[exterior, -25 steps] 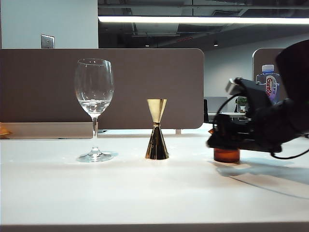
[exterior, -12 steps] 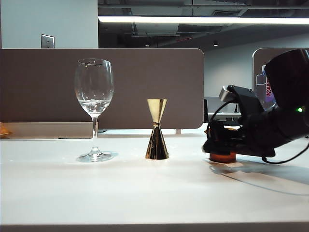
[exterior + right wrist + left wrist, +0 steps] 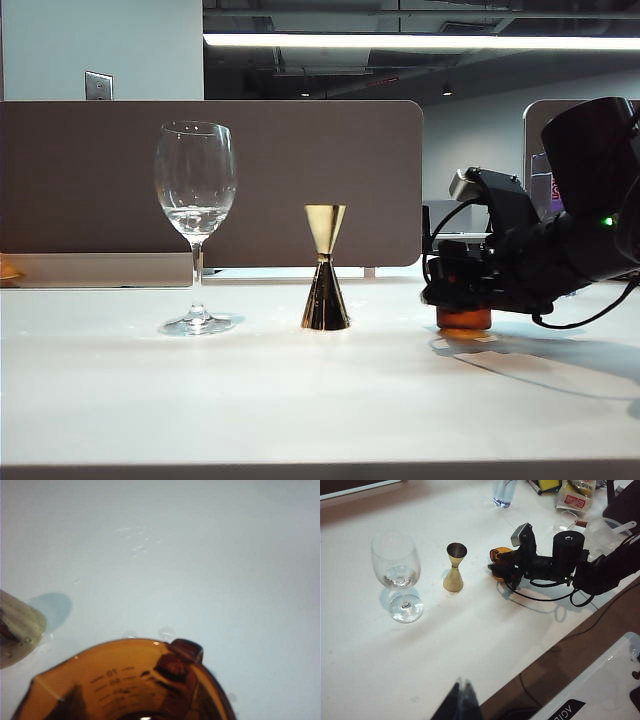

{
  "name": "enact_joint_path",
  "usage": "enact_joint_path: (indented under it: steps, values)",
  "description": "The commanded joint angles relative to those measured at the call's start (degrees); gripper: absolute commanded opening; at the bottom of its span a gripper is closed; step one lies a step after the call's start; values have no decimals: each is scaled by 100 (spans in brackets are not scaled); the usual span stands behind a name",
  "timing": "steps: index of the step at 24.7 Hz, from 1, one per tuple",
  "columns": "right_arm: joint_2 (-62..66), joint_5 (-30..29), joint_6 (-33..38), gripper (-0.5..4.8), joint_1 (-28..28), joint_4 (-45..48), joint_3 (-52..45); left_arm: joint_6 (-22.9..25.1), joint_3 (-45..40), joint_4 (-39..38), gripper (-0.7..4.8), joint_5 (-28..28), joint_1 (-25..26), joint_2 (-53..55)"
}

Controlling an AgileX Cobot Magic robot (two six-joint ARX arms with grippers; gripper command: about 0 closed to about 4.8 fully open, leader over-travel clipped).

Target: Pick up the small amber measuring cup and pour the water in it into the jigger, then pick up the jigger and pour the water in it into the wine glass.

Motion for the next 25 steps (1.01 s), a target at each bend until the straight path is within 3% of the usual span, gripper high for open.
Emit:
enact_joint_path:
  steps: [1,2,5,9,12,25]
  values:
    - [-9,9,11,161,7,33,7,28,11,92,-2,4,4,-4]
    - [-15,44,-13,109,11,31,7,28,11,94,-2,4,4,-4]
    - [-186,254,-72,88,31,-63,7,28,11,92,-2,4,4,-4]
    - [-966,605,-372,12,39,-745,160,28,11,92,-2,4,4,-4]
    - [-1364,605,-393,-1,42,-1834,651,28,11,92,-2,2,4,-4]
    - [-1615,1016,-1609,-1,549,-4170,2564,28,11,92,-2,4,4,-4]
